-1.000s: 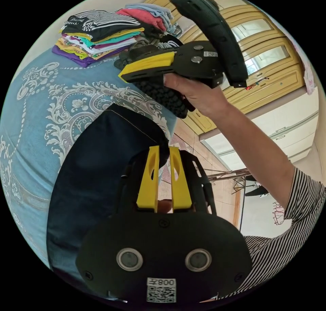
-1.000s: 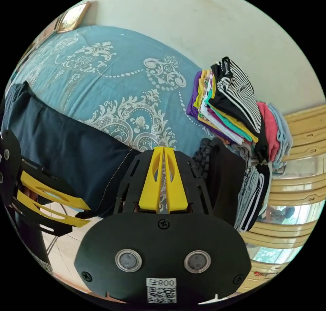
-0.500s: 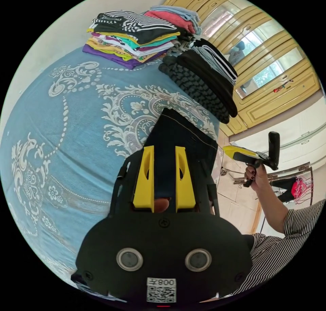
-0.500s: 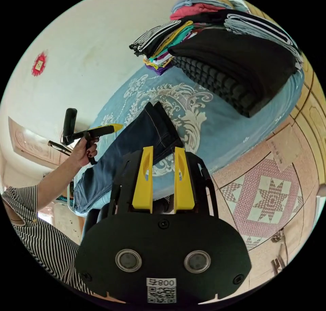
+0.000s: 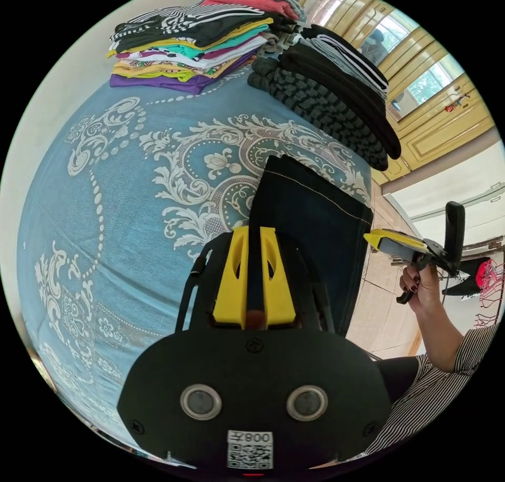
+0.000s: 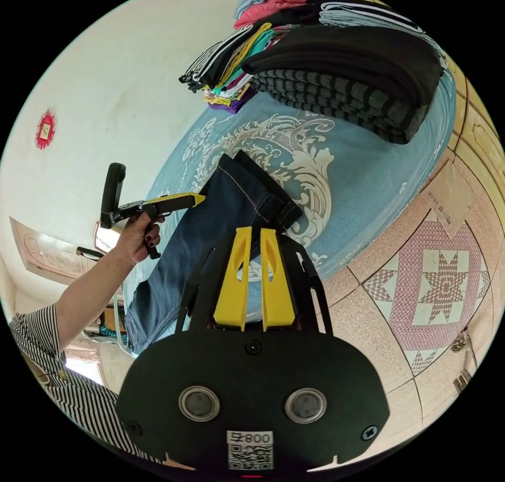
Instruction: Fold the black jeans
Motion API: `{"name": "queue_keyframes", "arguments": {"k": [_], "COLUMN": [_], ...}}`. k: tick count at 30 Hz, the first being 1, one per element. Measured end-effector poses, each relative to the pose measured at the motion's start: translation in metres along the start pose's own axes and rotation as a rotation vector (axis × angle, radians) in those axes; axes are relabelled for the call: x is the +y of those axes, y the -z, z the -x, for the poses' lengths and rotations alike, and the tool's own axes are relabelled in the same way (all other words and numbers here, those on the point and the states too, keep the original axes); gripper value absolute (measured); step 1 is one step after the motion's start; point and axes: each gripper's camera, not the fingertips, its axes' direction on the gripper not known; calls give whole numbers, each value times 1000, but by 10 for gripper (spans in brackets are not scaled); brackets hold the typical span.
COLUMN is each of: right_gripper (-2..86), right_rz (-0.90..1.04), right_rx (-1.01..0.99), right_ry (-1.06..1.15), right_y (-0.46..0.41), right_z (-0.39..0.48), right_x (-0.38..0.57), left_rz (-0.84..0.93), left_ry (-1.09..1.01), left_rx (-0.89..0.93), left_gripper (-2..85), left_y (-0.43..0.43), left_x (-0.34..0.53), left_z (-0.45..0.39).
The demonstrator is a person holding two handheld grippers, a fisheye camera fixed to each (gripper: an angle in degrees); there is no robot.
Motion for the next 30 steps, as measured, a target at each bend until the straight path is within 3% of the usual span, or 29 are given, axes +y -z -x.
{"name": "queue_keyframes", "arguments": {"k": [10,30], "right_gripper": [2,8], "right_rz": [-65,-33], "right_rx": [-60,-81], "right_ry": [68,-50], "right_y": [22,-11], "right_z": [-11,-75], "right_x": [5,2], "left_rz": [-86,-25], "left_ry": [-70,-67], "left_rx": [-28,-53], "left_gripper": [8,22], "left_y": [26,-5], "left_x": [-3,-21], "left_z": [-34,-52]}}
